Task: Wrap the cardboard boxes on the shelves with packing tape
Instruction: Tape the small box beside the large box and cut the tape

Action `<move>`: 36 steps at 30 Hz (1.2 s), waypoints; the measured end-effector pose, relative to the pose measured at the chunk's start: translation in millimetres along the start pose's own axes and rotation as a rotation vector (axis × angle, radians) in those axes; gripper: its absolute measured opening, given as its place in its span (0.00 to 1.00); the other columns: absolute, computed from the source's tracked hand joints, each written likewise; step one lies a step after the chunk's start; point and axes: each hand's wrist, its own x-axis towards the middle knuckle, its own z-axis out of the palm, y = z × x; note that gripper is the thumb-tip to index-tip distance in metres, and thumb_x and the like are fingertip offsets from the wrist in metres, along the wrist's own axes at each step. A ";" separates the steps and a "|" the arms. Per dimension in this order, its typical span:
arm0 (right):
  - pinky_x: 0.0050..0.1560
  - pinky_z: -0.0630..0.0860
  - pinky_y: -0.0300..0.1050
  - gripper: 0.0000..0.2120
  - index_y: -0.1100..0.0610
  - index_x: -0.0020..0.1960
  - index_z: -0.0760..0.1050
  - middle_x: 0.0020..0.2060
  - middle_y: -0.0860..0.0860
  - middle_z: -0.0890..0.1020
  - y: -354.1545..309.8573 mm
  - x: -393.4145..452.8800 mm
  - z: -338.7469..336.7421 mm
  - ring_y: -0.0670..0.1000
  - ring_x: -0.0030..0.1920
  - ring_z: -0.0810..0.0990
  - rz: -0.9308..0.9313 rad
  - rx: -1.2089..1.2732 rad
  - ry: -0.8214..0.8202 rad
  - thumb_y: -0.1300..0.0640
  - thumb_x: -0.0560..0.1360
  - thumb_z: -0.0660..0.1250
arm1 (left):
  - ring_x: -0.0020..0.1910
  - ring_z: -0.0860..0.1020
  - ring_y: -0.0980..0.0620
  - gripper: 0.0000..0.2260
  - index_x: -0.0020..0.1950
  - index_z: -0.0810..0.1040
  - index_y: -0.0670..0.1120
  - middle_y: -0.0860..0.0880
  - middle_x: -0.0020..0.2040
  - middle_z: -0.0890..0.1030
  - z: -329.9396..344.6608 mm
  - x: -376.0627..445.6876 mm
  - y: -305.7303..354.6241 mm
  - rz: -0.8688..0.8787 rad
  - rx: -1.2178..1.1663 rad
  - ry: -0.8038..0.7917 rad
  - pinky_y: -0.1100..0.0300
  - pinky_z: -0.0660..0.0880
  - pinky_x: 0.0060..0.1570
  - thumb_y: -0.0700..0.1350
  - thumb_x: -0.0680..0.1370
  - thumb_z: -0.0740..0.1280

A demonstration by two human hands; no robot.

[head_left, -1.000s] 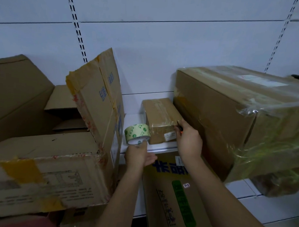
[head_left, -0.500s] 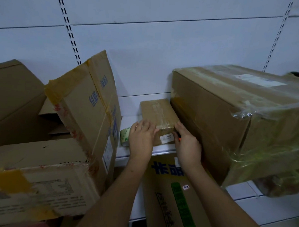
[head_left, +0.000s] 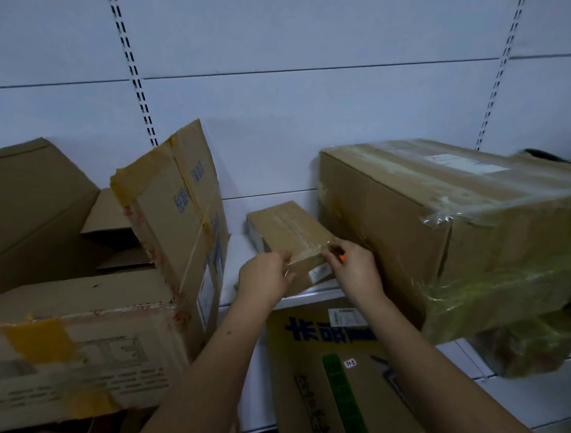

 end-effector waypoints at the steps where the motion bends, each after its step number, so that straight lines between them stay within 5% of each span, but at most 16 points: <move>1: 0.51 0.70 0.36 0.15 0.54 0.66 0.77 0.56 0.48 0.81 1.9 0.4 -4.8 0.47 0.54 0.79 0.000 -0.004 -0.017 0.52 0.81 0.65 | 0.56 0.79 0.46 0.20 0.70 0.73 0.57 0.49 0.58 0.82 0.6 -3.4 0.0 0.007 -0.034 0.014 0.55 0.76 0.49 0.55 0.78 0.67; 5: 0.54 0.72 0.39 0.14 0.53 0.65 0.78 0.58 0.50 0.82 14.6 12.5 -22.1 0.50 0.58 0.79 0.031 -0.055 -0.090 0.51 0.81 0.63 | 0.55 0.78 0.45 0.24 0.68 0.71 0.54 0.48 0.58 0.79 4.9 -8.4 -0.2 -0.156 -0.145 0.083 0.53 0.77 0.49 0.61 0.75 0.69; 8: 0.63 0.73 0.45 0.17 0.51 0.69 0.75 0.65 0.48 0.78 18.0 15.1 -29.7 0.51 0.64 0.77 0.037 -0.040 -0.165 0.52 0.82 0.63 | 0.50 0.79 0.45 0.20 0.55 0.77 0.47 0.46 0.51 0.81 8.1 -10.3 4.4 -0.287 -0.183 -0.010 0.56 0.74 0.42 0.62 0.75 0.68; 12: 0.71 0.67 0.46 0.21 0.48 0.74 0.68 0.74 0.45 0.68 15.3 -3.2 -19.3 0.48 0.72 0.69 -0.096 -0.039 -0.119 0.50 0.82 0.63 | 0.38 0.80 0.48 0.11 0.41 0.81 0.50 0.50 0.34 0.80 8.8 -16.4 18.3 -0.164 -0.535 -0.079 0.58 0.72 0.33 0.56 0.78 0.68; 17: 0.69 0.69 0.42 0.17 0.46 0.67 0.76 0.70 0.38 0.72 24.4 -11.7 -1.8 0.41 0.69 0.71 -0.125 0.077 -0.149 0.53 0.79 0.67 | 0.40 0.81 0.53 0.07 0.45 0.82 0.52 0.53 0.38 0.82 12.1 -22.1 24.2 -0.087 -0.597 -0.109 0.55 0.78 0.41 0.54 0.77 0.68; 21: 0.61 0.76 0.44 0.16 0.36 0.64 0.76 0.63 0.31 0.77 25.5 -0.1 -3.3 0.38 0.63 0.75 -0.039 -0.044 -0.142 0.46 0.77 0.68 | 0.37 0.82 0.53 0.16 0.39 0.80 0.49 0.51 0.36 0.82 19.2 -19.3 14.7 -0.101 -0.549 -0.078 0.54 0.80 0.40 0.60 0.76 0.68; 28: 0.60 0.75 0.43 0.16 0.40 0.65 0.77 0.64 0.40 0.79 14.3 10.5 3.6 0.45 0.63 0.77 0.015 -0.032 -0.136 0.47 0.77 0.69 | 0.46 0.81 0.47 0.17 0.48 0.77 0.50 0.49 0.45 0.83 19.4 -15.0 10.6 -0.228 -0.332 0.010 0.57 0.73 0.39 0.64 0.76 0.66; 33: 0.67 0.73 0.53 0.34 0.44 0.78 0.59 0.73 0.46 0.70 3.4 -25.8 -11.2 0.51 0.69 0.72 0.114 0.252 -0.184 0.53 0.77 0.71 | 0.38 0.83 0.51 0.21 0.60 0.74 0.53 0.53 0.50 0.82 22.6 -13.0 -0.1 -0.231 -0.534 0.013 0.51 0.81 0.42 0.65 0.75 0.68; 36: 0.58 0.78 0.51 0.24 0.51 0.72 0.67 0.69 0.53 0.74 7.4 -51.7 -11.6 0.50 0.55 0.79 0.233 0.445 -0.179 0.55 0.78 0.70 | 0.31 0.81 0.60 0.23 0.68 0.73 0.53 0.54 0.54 0.78 20.3 -9.1 -2.4 -0.208 -0.686 -0.036 0.68 0.78 0.34 0.59 0.76 0.70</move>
